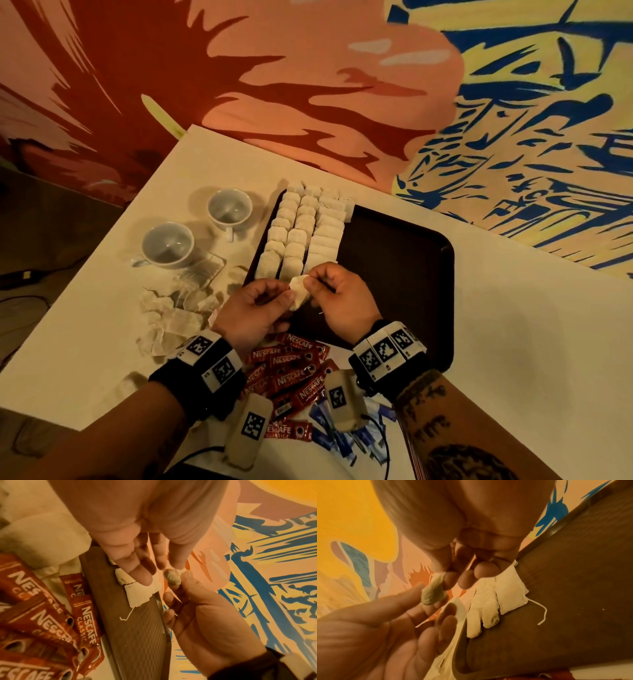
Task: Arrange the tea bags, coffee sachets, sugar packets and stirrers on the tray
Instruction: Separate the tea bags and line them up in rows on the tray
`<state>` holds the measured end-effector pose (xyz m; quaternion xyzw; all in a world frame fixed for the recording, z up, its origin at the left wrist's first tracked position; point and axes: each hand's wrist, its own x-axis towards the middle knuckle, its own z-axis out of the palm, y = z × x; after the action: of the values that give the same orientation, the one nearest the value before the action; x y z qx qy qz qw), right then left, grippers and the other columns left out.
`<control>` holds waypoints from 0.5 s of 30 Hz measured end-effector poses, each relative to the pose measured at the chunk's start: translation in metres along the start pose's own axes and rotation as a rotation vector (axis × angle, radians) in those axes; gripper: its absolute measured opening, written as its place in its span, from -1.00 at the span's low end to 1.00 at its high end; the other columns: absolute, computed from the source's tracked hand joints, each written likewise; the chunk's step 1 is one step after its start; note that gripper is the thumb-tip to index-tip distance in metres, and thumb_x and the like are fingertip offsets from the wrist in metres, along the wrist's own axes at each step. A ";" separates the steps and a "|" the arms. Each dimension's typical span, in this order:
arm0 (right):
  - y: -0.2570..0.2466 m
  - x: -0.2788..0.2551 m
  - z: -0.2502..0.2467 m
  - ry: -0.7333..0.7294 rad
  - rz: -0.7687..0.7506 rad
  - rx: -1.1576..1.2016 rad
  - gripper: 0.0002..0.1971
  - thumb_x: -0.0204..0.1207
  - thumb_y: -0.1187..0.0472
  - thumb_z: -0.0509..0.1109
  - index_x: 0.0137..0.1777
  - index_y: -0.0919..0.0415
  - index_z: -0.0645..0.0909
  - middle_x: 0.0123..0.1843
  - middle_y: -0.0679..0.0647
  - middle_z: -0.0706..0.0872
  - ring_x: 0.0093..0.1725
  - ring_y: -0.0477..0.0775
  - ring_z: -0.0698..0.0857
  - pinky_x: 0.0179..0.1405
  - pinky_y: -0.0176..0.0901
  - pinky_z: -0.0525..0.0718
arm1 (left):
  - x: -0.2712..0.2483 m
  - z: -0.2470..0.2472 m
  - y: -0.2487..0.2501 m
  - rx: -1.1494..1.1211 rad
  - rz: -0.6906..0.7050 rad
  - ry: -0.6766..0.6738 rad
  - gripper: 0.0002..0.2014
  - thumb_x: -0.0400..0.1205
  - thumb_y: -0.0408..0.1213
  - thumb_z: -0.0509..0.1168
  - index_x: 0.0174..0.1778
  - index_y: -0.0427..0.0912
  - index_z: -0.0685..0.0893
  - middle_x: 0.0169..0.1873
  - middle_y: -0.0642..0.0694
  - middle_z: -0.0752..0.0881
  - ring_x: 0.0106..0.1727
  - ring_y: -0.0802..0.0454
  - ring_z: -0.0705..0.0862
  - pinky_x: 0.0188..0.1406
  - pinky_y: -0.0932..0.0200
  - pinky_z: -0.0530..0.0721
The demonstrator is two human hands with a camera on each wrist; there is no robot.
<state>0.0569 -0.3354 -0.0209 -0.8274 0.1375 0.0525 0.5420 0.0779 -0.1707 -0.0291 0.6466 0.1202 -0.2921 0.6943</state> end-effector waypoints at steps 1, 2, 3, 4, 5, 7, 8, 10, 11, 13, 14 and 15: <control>-0.001 0.000 0.000 -0.008 0.002 0.007 -0.81 0.64 0.17 0.43 -0.18 -0.13 0.64 -0.22 -0.06 0.80 -0.26 -0.14 0.72 -0.09 -0.06 0.71 | -0.001 0.002 0.000 -0.010 -0.001 -0.010 -0.85 0.61 -0.33 0.44 0.07 -0.09 0.75 -0.17 -0.03 0.83 -0.20 0.06 0.80 -0.35 0.22 0.74; -0.001 0.000 0.000 -0.015 0.004 0.013 -0.81 0.64 0.16 0.43 -0.18 -0.12 0.65 -0.22 -0.07 0.80 -0.26 -0.15 0.71 -0.07 -0.04 0.71 | -0.002 0.003 0.001 -0.011 0.007 -0.023 -0.82 0.60 -0.35 0.44 0.10 -0.07 0.73 -0.18 -0.01 0.82 -0.23 0.06 0.81 -0.37 0.22 0.74; -0.002 0.000 0.001 -0.020 0.006 0.019 -0.81 0.65 0.16 0.42 -0.19 -0.12 0.65 -0.23 -0.07 0.79 -0.26 -0.15 0.71 -0.07 -0.03 0.72 | -0.003 0.003 0.001 -0.006 0.023 -0.035 -0.80 0.60 -0.38 0.43 0.11 -0.07 0.72 -0.21 -0.01 0.81 -0.27 0.06 0.80 -0.39 0.23 0.73; -0.002 0.000 0.002 -0.021 0.005 0.029 -0.81 0.65 0.17 0.41 -0.19 -0.11 0.65 -0.23 -0.05 0.79 -0.26 -0.14 0.70 -0.09 -0.04 0.71 | -0.003 0.004 0.001 -0.006 0.040 -0.043 -0.80 0.61 -0.42 0.42 0.10 -0.09 0.72 -0.24 -0.01 0.80 -0.30 0.07 0.79 -0.40 0.24 0.73; -0.002 0.000 0.003 -0.018 0.004 0.040 -0.80 0.66 0.18 0.40 -0.18 -0.10 0.65 -0.24 -0.03 0.78 -0.28 -0.14 0.69 -0.14 -0.07 0.71 | -0.004 0.003 0.000 -0.012 0.050 -0.045 -0.82 0.61 -0.43 0.41 0.08 -0.11 0.73 -0.25 -0.02 0.80 -0.32 0.08 0.78 -0.40 0.25 0.73; -0.004 0.000 0.004 -0.008 0.008 0.082 -0.81 0.68 0.22 0.37 -0.14 -0.07 0.65 -0.25 -0.04 0.75 -0.29 -0.14 0.67 -0.27 -0.23 0.65 | -0.004 0.003 0.001 -0.068 0.036 -0.052 -0.85 0.61 -0.42 0.40 0.03 -0.12 0.75 -0.25 -0.05 0.82 -0.31 0.08 0.78 -0.36 0.24 0.75; -0.004 0.000 0.004 -0.004 0.020 0.122 -0.81 0.69 0.23 0.35 -0.12 -0.05 0.65 -0.24 -0.05 0.73 -0.28 -0.13 0.66 -0.30 -0.27 0.62 | -0.005 0.003 0.002 -0.118 0.025 -0.060 -0.85 0.61 -0.43 0.39 0.03 -0.11 0.75 -0.24 -0.06 0.82 -0.30 0.07 0.79 -0.34 0.24 0.76; -0.006 -0.001 0.006 0.000 0.067 0.235 -0.83 0.73 0.25 0.30 -0.06 0.02 0.66 -0.21 -0.04 0.72 -0.26 -0.09 0.64 -0.34 -0.27 0.61 | -0.006 0.003 0.004 -0.237 0.001 -0.084 -0.82 0.62 -0.47 0.35 0.05 -0.16 0.74 -0.26 -0.08 0.82 -0.31 0.05 0.80 -0.34 0.24 0.78; -0.008 -0.001 0.007 -0.005 0.089 0.293 -0.83 0.74 0.26 0.28 -0.03 0.05 0.66 -0.21 -0.04 0.73 -0.26 -0.10 0.65 -0.35 -0.26 0.62 | -0.005 0.003 0.005 -0.284 -0.002 -0.094 -0.81 0.62 -0.49 0.33 0.08 -0.19 0.73 -0.27 -0.09 0.82 -0.32 0.04 0.80 -0.35 0.24 0.78; -0.010 -0.002 0.007 -0.025 0.121 0.395 -0.81 0.77 0.25 0.22 0.00 0.08 0.65 -0.19 -0.06 0.75 -0.24 -0.12 0.68 -0.35 -0.26 0.62 | -0.003 0.003 0.005 -0.326 0.005 -0.098 -0.79 0.63 -0.50 0.31 0.13 -0.23 0.72 -0.25 -0.12 0.81 -0.31 0.04 0.79 -0.34 0.25 0.78; -0.011 -0.002 0.007 -0.034 0.142 0.436 -0.79 0.79 0.22 0.19 0.02 0.08 0.65 -0.16 -0.06 0.77 -0.22 -0.10 0.71 -0.34 -0.25 0.62 | -0.001 0.003 0.006 -0.328 0.012 -0.084 -0.79 0.62 -0.50 0.31 0.13 -0.23 0.72 -0.23 -0.13 0.81 -0.30 0.04 0.79 -0.33 0.25 0.78; -0.011 -0.002 0.007 -0.038 0.174 0.464 -0.78 0.80 0.16 0.16 0.06 0.06 0.65 -0.10 -0.04 0.79 -0.18 -0.06 0.73 -0.33 -0.23 0.62 | 0.001 0.003 0.005 -0.316 0.018 -0.057 -0.80 0.62 -0.50 0.33 0.11 -0.23 0.72 -0.22 -0.13 0.80 -0.29 0.05 0.79 -0.31 0.24 0.78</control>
<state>0.0588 -0.3244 -0.0137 -0.6647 0.2064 0.0817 0.7134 0.0811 -0.1741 -0.0250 0.5220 0.1391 -0.2816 0.7930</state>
